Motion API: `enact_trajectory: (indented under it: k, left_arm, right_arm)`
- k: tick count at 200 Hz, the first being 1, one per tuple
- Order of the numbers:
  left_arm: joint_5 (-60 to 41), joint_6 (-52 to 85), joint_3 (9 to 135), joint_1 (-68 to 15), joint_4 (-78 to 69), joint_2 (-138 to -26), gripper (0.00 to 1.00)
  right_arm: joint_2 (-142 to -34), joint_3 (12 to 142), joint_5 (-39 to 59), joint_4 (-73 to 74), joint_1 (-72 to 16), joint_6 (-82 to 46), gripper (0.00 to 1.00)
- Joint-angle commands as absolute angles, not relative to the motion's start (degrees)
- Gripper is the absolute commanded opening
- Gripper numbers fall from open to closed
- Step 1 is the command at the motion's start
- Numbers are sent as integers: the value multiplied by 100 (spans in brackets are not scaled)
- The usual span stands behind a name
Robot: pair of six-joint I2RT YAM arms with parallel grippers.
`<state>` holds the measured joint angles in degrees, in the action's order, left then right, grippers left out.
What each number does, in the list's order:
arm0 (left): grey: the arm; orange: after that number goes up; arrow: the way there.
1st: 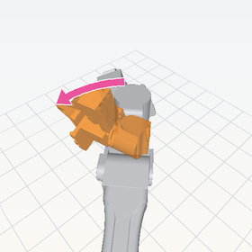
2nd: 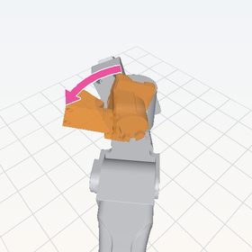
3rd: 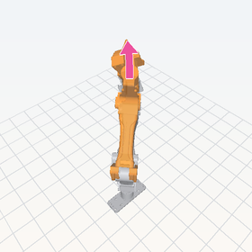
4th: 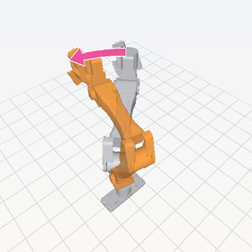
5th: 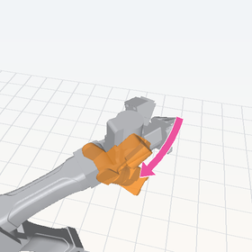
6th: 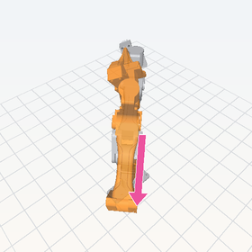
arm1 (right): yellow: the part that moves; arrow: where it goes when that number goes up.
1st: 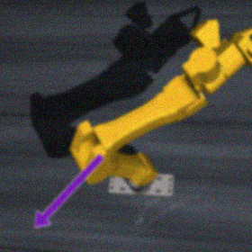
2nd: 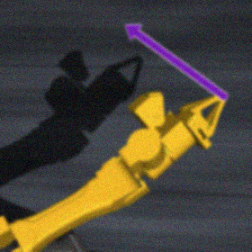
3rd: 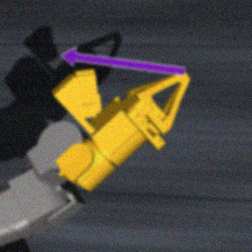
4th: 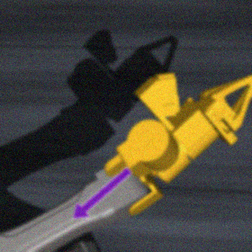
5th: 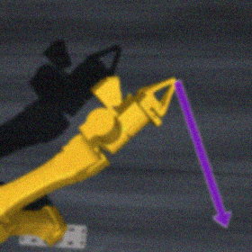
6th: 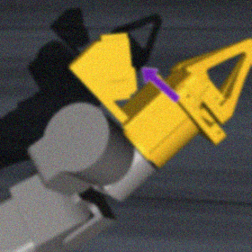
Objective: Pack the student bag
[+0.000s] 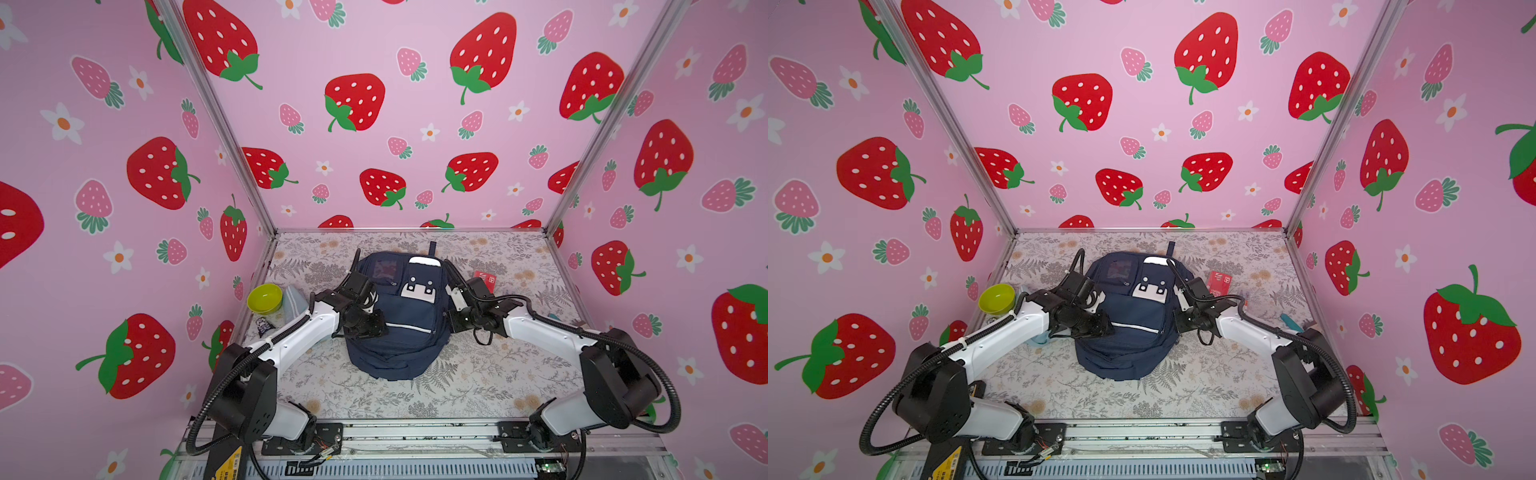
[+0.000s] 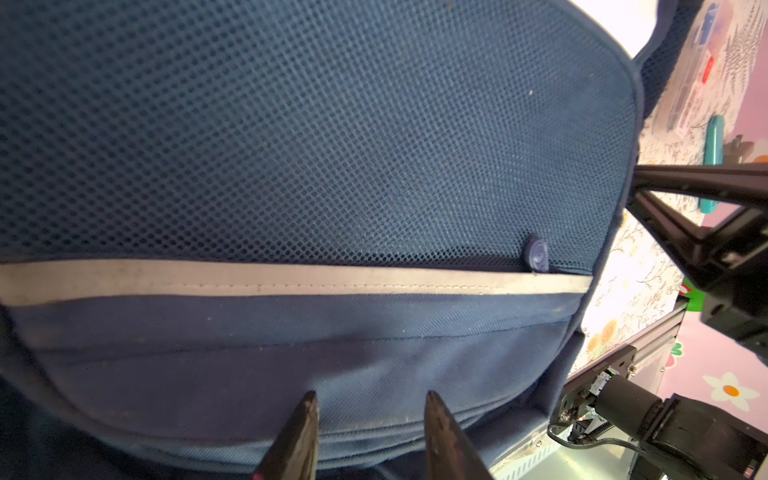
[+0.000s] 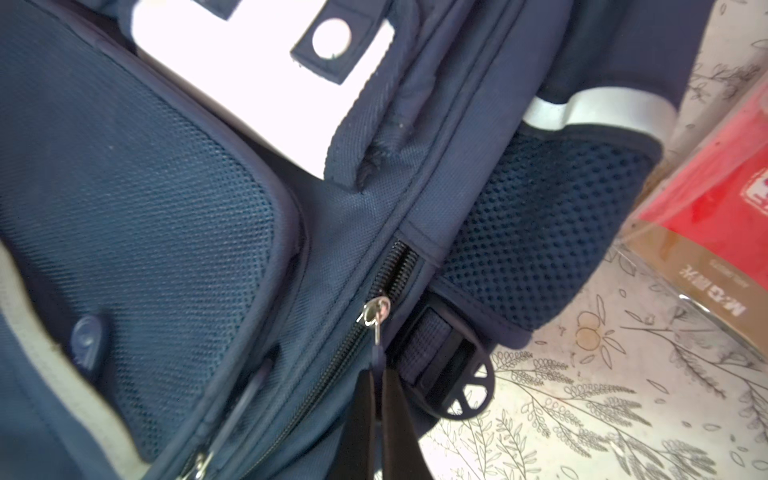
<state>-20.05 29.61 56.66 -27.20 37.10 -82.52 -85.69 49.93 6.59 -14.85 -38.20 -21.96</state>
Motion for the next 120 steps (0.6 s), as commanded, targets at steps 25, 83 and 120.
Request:
enact_trajectory:
  k: [25, 83, 120]
  left_arm:
    - [-2125, 3097, 5392, -2690, 3678, -8174, 60]
    - [-2600, 3859, 5069, -2672, 2798, -8298, 66]
    - [-2784, 4027, 5090, -2672, 2902, -8189, 67]
  right_arm:
    - [-8247, 4808, 787, -1530, -3902, -2249, 0]
    - [-8064, 4746, 521, -1652, -4238, -2462, 0]
    - [-7943, 4821, 287, -1870, -4339, -2648, 0]
